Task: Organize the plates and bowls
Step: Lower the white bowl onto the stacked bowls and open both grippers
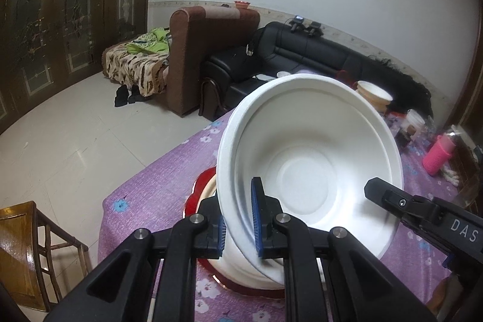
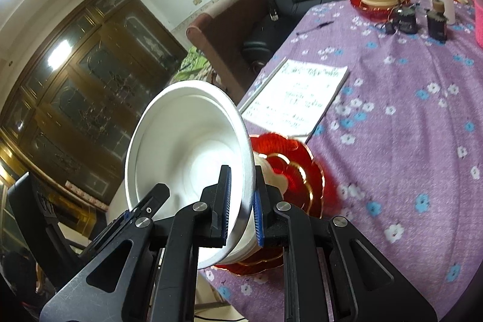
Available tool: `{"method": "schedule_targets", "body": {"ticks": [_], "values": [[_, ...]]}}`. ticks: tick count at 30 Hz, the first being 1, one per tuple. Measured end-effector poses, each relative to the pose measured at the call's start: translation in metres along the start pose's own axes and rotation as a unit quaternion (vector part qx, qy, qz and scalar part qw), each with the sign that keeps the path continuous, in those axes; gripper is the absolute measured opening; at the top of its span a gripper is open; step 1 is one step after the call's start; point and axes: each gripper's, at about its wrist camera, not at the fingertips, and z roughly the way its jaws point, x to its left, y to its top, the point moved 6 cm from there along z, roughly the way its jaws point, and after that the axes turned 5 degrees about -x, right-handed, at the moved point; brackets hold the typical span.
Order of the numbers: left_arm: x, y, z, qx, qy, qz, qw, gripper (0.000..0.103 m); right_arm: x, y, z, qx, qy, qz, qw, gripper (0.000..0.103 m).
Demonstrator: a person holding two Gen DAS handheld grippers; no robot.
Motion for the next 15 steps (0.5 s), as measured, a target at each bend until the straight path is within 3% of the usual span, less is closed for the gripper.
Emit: {"method": "schedule_targets", "body": {"ticks": [15], "values": [[0.025,-0.022,0.024,0.082,0.000,-0.014,0.9965,0.015,0.000,-0.028,0.035,0.047,-0.024,-0.019,0.998,0.013]]}}
